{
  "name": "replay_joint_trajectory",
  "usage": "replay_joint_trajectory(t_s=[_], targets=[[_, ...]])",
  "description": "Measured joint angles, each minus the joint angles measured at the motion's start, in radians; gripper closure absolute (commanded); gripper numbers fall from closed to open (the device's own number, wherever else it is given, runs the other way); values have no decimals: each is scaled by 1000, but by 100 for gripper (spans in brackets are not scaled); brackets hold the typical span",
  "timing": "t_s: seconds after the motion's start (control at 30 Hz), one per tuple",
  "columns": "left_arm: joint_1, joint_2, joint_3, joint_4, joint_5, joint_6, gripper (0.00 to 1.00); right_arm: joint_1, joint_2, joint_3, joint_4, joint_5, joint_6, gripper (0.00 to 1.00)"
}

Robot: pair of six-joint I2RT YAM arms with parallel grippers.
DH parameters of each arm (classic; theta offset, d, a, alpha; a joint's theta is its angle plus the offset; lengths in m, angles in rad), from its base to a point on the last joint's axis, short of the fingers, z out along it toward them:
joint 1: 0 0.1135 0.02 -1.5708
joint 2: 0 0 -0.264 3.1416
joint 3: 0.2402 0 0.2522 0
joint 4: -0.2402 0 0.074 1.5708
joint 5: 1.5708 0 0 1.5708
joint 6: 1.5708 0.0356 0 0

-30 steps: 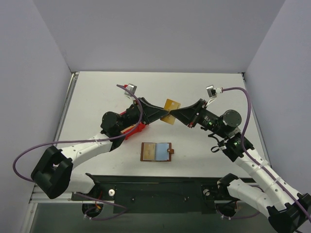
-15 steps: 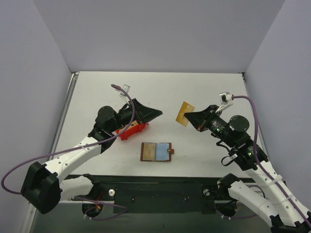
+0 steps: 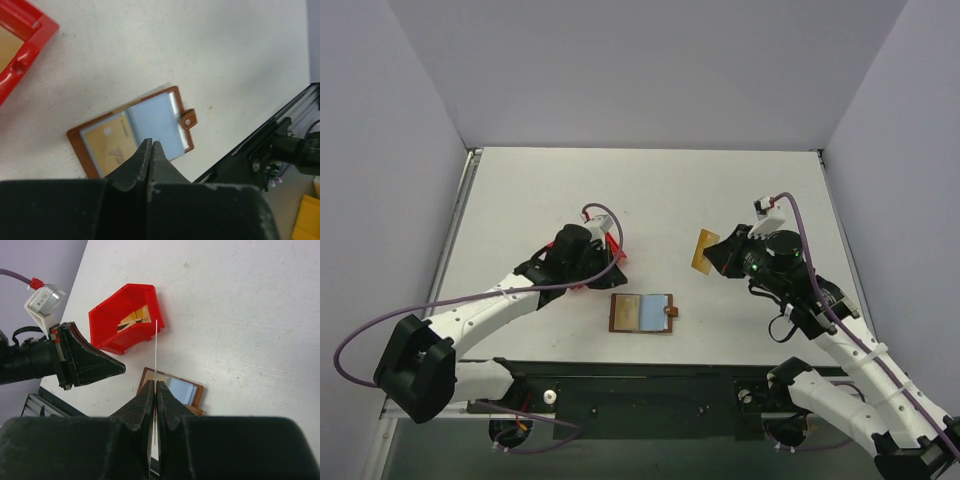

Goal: Put the credit cards into the card holder
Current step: Insert the credit card into the card holder.

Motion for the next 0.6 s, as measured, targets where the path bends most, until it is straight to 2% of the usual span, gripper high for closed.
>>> replay_joint_trajectory(t_s=[0.33,0.6], targets=[[-1,85,-24,-148,-170,25,100,0,108,13,-74,-12,-38,100],[69,122,-68,-165,-217,12,100,0,245,16,-127,-122,-40,100]])
